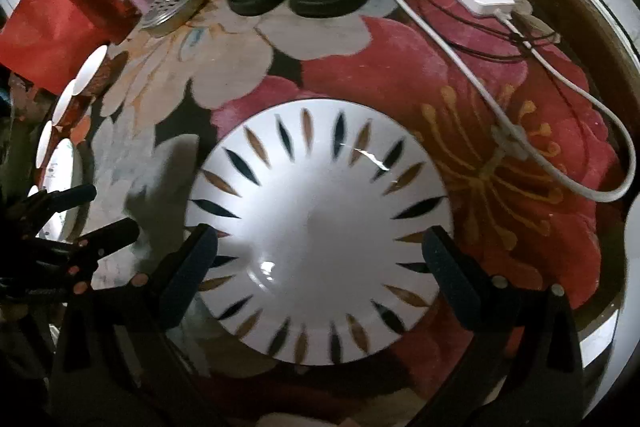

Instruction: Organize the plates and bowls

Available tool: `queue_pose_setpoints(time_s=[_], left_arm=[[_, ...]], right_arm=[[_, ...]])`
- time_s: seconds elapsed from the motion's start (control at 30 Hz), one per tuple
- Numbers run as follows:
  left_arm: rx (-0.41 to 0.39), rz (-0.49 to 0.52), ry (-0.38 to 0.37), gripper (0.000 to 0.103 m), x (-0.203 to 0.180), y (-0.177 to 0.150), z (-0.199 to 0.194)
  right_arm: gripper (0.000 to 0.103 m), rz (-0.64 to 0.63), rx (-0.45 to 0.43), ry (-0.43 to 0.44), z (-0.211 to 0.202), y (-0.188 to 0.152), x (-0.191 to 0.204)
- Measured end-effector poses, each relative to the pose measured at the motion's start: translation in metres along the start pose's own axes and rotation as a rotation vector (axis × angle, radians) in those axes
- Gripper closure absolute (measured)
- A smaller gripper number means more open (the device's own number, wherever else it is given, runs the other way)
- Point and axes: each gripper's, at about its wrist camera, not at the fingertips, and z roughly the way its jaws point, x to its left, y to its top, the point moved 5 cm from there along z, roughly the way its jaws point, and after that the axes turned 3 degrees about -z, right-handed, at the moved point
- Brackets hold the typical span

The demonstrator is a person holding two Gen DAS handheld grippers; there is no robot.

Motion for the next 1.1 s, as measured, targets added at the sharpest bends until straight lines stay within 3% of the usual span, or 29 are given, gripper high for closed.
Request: queue_pose_setpoints(time_s=[0.6, 1.1], left_arm=[[-0.025, -0.008, 0.122, 0.001, 0.041, -0.010, -0.036], [-0.074, -0.012, 0.201, 0.001, 0.076, -0.008, -0.096]], right_arm=[[0.000, 0.003, -0.013, 0.067, -0.001, 0.004, 0.044], [0.000, 0.017, -0.036, 0.139, -0.007, 0.010, 0.079]])
